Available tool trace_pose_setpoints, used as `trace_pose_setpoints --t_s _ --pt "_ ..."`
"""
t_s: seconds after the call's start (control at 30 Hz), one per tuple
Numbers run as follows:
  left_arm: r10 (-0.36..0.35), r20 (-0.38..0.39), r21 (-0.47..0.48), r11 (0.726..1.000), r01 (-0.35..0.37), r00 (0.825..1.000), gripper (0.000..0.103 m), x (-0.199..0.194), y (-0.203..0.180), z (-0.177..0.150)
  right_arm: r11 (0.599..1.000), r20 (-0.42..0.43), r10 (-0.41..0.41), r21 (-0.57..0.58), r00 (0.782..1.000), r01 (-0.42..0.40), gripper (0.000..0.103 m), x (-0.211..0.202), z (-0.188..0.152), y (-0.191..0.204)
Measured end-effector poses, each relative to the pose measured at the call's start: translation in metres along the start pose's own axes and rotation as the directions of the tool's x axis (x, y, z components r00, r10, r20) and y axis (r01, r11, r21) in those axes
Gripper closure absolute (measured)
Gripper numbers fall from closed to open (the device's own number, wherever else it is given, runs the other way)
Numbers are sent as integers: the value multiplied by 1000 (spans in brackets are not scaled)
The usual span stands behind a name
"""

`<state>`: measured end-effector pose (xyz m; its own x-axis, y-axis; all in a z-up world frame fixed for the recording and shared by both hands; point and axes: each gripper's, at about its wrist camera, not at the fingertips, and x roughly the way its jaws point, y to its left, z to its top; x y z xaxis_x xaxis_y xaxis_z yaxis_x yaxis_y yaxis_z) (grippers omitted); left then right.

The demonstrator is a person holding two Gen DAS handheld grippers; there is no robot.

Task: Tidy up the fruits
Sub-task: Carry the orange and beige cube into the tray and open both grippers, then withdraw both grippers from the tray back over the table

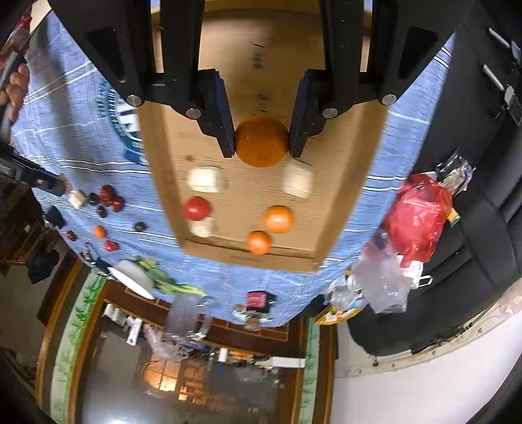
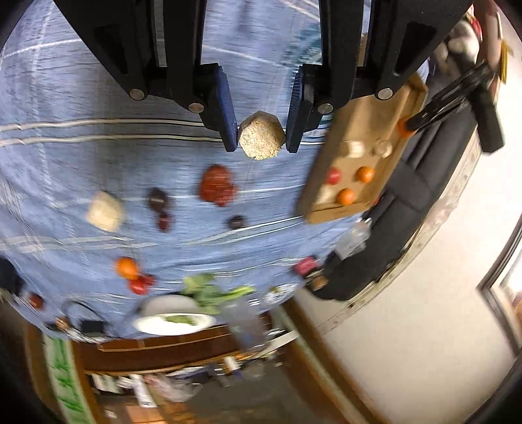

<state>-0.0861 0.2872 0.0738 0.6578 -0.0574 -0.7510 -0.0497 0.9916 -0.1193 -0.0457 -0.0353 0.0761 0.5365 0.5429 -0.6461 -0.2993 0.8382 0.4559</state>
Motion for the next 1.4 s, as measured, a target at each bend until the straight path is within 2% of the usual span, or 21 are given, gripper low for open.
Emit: trace_pose_setpoints --t_s 0.17,0.3,0.43,0.63,0.87,1.0,1.07,1.13,1.4 --pt "4 -84 -45 999 -8 996 70 23 25 11 994 -86 61 -87 994 -68 70 38 2 64" --pt "-4 -126 -45 999 -2 992 70 36 29 9 984 -156 63 -157 986 -88 70 73 -8 102" --pt "9 -149 -34 999 -14 989 70 48 27 10 971 -203 20 -230 979 -68 69 109 -20 127" --pt "19 -140 -29 999 -24 990 69 53 24 17 949 -220 -71 -317 973 -2 69 142 -32 143" --pt "-10 -124 -61 998 3 992 67 51 30 17 924 -198 -135 -380 971 51 69 153 -38 146" --pt "-17 -90 -97 995 8 996 56 38 35 17 917 -195 -144 -395 970 57 69 156 -38 148" --pt "-24 -65 -112 994 17 998 54 28 36 17 919 -193 -135 -391 972 50 61 154 -39 149" --pt "-27 -46 -121 992 21 999 49 20 36 16 921 -186 -124 -388 975 43 47 151 -40 150" --pt "-43 13 -143 989 44 999 46 -13 26 6 930 -133 -100 -364 986 46 44 117 -45 149"
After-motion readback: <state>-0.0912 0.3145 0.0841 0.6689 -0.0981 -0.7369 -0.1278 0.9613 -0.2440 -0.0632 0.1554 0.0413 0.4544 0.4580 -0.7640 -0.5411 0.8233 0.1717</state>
